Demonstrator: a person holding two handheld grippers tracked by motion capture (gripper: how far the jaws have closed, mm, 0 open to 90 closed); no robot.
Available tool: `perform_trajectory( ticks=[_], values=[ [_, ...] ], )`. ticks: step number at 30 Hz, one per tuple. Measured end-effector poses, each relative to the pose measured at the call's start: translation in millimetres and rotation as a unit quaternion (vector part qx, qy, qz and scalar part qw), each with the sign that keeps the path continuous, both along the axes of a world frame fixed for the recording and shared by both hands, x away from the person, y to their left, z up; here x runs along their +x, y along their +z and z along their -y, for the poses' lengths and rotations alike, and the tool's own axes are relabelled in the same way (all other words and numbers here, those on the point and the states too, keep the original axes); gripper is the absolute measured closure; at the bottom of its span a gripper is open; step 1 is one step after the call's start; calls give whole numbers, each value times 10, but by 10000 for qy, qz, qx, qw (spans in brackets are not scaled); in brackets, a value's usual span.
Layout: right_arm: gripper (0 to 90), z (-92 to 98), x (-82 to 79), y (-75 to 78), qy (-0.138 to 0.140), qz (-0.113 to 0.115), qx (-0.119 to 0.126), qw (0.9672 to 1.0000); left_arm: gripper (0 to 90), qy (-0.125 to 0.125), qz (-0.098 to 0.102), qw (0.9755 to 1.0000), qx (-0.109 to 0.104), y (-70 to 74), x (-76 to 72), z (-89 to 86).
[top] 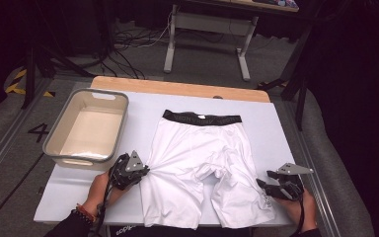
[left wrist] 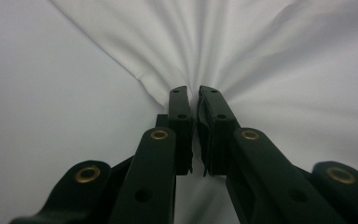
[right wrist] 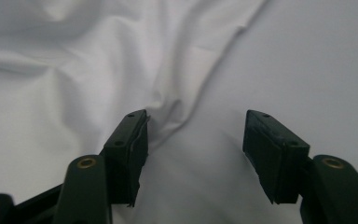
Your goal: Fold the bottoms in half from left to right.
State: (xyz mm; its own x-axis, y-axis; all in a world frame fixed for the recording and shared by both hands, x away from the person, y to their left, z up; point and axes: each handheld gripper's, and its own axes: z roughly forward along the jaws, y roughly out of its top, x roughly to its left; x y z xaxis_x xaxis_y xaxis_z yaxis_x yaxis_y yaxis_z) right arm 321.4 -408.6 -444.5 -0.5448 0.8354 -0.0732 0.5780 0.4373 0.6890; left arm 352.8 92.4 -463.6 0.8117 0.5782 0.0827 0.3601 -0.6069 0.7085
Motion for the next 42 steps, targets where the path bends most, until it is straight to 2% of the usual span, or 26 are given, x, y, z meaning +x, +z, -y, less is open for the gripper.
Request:
perform_trajectory(
  ticks=[1, 4, 5, 6, 8, 10, 12, 14, 17, 20, 21, 25, 29, 31, 33, 35, 37, 40, 42],
  values=[
    [401, -70, -22, -6, 172, 3, -11, 9999, 834, 3, 4, 10000, 2, 0, -1, 0],
    [398, -220, -65, -3, 403, 35, -71, 9992, 833, 1, 11, 10000, 5, -1, -4, 3],
    [398, -220, -65, -3, 403, 35, -71, 9992, 833, 5, 21, 10000, 6, -1, -4, 4],
    [420, -304, -84, -14, 474, 9, -70, 9988, 830, 7, 21, 10000, 6, -1, -4, 3],
    [423, -320, -83, -15, 421, -28, -45, 9991, 828, 5, 18, 10000, 4, -1, -3, 3],
    [501, -298, -69, -15, 432, -188, 123, 9988, 821, 20, 31, 10000, 11, -2, -4, 4],
    [542, -276, -62, -19, 339, -256, 276, 9987, 815, 31, 34, 10000, 12, -2, -5, 5],
    [665, -270, -58, -7, 356, -277, 259, 9986, 815, 37, 48, 10000, 20, -2, -5, 7],
    [843, -265, -65, -14, 461, -351, 446, 9973, 806, 42, 40, 10000, 15, -2, -3, 5],
    [878, -273, -67, 16, 396, -339, 314, 9981, 806, 40, 44, 10000, 19, -1, -4, 5],
    [879, -263, -70, 34, 339, -288, 197, 9988, 806, 39, 49, 10000, 22, -2, -5, 6],
    [878, -179, -116, 145, 42, 38, 87, 9999, 805, 41, 49, 10000, 22, -1, -4, 6],
    [877, -77, -145, 229, -385, 280, -64, 9988, 795, 50, 61, 10000, 26, -1, -1, 5],
    [862, -42, -138, 223, -504, 305, -143, 9982, 790, 76, 80, 9999, 45, 1, -2, 6],
    [740, -17, -124, 195, -669, 291, -193, 9972, 762, 108, 72, 9999, 31, 1, -1, 5],
    [677, 7, -118, 175, -663, 187, -178, 9975, 746, 140, 67, 9999, 41, 4, 3, 0],
    [635, 44, -131, 178, -768, 188, -211, 9966, 715, 171, 65, 9998, 38, 5, 4, -3],
    [593, 139, -193, 174, -718, 128, 38, 9973, 650, 179, 71, 9998, 43, 12, 4, -13],
    [570, 147, -227, 150, -589, 105, 51, 9982, 559, 157, 60, 9998, 47, 22, -1, -17]
  ],
)
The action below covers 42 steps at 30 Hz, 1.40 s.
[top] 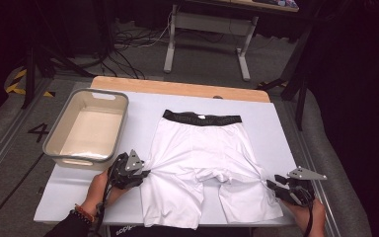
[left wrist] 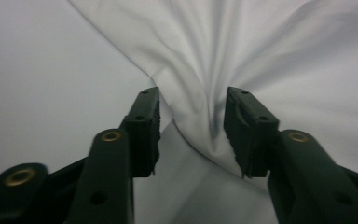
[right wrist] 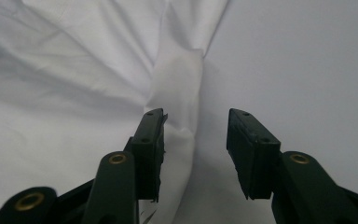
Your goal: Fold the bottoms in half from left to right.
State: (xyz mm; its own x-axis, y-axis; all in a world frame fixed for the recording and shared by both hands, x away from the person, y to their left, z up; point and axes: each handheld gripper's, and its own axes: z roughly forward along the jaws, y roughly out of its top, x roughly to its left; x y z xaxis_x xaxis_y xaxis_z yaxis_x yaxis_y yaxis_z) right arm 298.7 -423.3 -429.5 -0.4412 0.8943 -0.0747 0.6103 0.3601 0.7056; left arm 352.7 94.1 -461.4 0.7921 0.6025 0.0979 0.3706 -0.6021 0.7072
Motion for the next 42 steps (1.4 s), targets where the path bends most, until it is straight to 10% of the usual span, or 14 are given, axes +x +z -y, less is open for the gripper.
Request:
perform_trajectory(
  ticks=[12, 21, 33, 42],
  values=[
    [530, -205, -18, -8, 544, 380, 12, 9978, 392, -383, 183, 9987, -281, 82, -97, 69],
    [472, -658, 3, 176, 1178, 739, 89, 9902, 290, -571, 287, 9967, -510, 100, -162, 104],
    [343, -1031, 152, 233, 1847, 1154, 907, 9718, 135, -584, 489, 9945, -716, 110, -324, 31],
    [243, -1177, 192, 223, 2151, 1243, 855, 9649, 82, -753, 512, 9938, -637, 86, -530, 53]
  ],
)
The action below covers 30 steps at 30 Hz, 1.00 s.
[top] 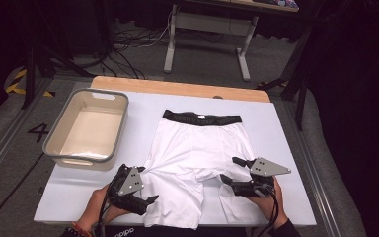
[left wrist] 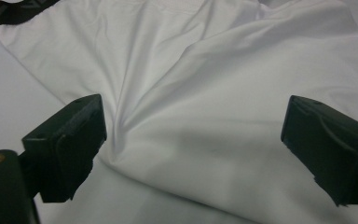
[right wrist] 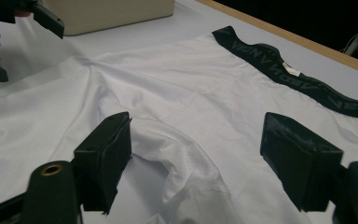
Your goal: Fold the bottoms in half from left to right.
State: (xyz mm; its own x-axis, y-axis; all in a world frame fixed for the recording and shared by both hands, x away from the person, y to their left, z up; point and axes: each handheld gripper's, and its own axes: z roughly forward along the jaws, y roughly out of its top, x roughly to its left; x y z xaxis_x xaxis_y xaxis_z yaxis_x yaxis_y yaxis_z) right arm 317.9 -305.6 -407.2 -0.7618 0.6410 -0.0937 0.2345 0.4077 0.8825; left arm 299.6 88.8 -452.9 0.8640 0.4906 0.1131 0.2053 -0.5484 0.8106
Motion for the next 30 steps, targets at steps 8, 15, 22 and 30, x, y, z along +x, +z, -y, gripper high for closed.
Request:
perform_trajectory(
  ticks=[8, 15, 22, 30],
  values=[
    [352, -155, 86, 8, 161, -156, -374, 9990, 134, -305, -218, 9990, 223, -55, -90, 52],
    [360, -382, 132, 16, 564, -378, -837, 9942, 170, -404, -256, 9981, 379, -86, -111, 91],
    [417, -446, 170, -149, 474, -431, -1595, 9851, 209, -498, -326, 9971, 484, -85, -99, 125],
    [853, -536, 272, -181, 117, -363, -1730, 9842, 436, -827, -762, 9911, 710, -93, -78, 125]
  ],
)
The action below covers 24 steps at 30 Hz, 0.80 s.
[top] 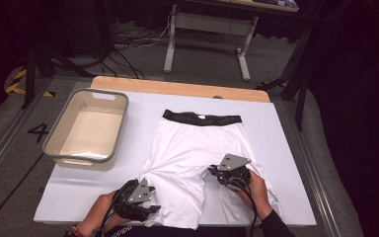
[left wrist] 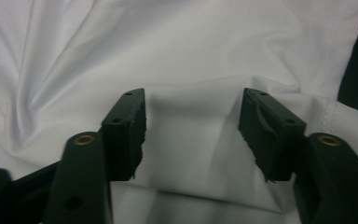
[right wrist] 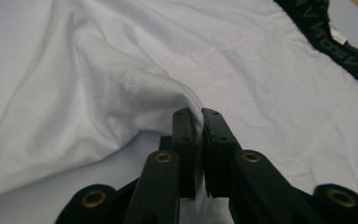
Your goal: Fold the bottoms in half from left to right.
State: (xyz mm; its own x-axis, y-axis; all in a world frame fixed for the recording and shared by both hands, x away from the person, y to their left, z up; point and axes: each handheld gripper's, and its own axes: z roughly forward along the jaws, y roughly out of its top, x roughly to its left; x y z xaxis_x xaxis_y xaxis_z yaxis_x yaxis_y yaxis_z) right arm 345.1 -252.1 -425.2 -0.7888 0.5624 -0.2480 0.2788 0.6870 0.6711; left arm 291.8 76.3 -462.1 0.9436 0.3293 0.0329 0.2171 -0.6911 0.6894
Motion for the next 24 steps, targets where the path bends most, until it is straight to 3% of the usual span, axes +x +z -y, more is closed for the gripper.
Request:
perform_trajectory(
  ticks=[2, 3, 4, 6, 10, 13, 14, 19, 21, 24],
  values=[
    [872, 24, -27, 38, -56, 81, 164, 9998, 523, -83, -83, 9999, 14, 13, 12, -34],
    [873, 44, -46, 62, -81, 113, 275, 9995, 595, -83, -83, 9999, 14, 13, 12, -34],
    [875, 74, -71, 103, -123, 173, 451, 9988, 728, -196, -71, 9998, 68, 29, 12, -66],
    [877, 119, -114, 178, -213, 310, 713, 9967, 861, -232, -104, 9996, 86, 32, 18, -83],
    [878, 202, -199, 336, -333, 581, 1129, 9913, 898, -332, -60, 9994, 85, 43, 38, -97],
    [878, 239, -230, 417, -403, 733, 1365, 9871, 899, -268, 30, 9995, 181, 65, 93, -139],
    [878, 242, -234, 447, -399, 757, 1439, 9859, 899, -269, 33, 9996, 119, 74, 123, -164],
    [877, 183, -215, 486, -506, 873, 1486, 9837, 897, -269, 36, 9996, -31, 112, 224, -209],
    [877, 163, -189, 474, -533, 860, 1593, 9820, 892, -282, 115, 9995, -115, 127, 202, -199],
    [869, 135, -172, 450, -546, 817, 1556, 9829, 852, -109, 206, 9990, -374, 160, 157, -221]
  ],
)
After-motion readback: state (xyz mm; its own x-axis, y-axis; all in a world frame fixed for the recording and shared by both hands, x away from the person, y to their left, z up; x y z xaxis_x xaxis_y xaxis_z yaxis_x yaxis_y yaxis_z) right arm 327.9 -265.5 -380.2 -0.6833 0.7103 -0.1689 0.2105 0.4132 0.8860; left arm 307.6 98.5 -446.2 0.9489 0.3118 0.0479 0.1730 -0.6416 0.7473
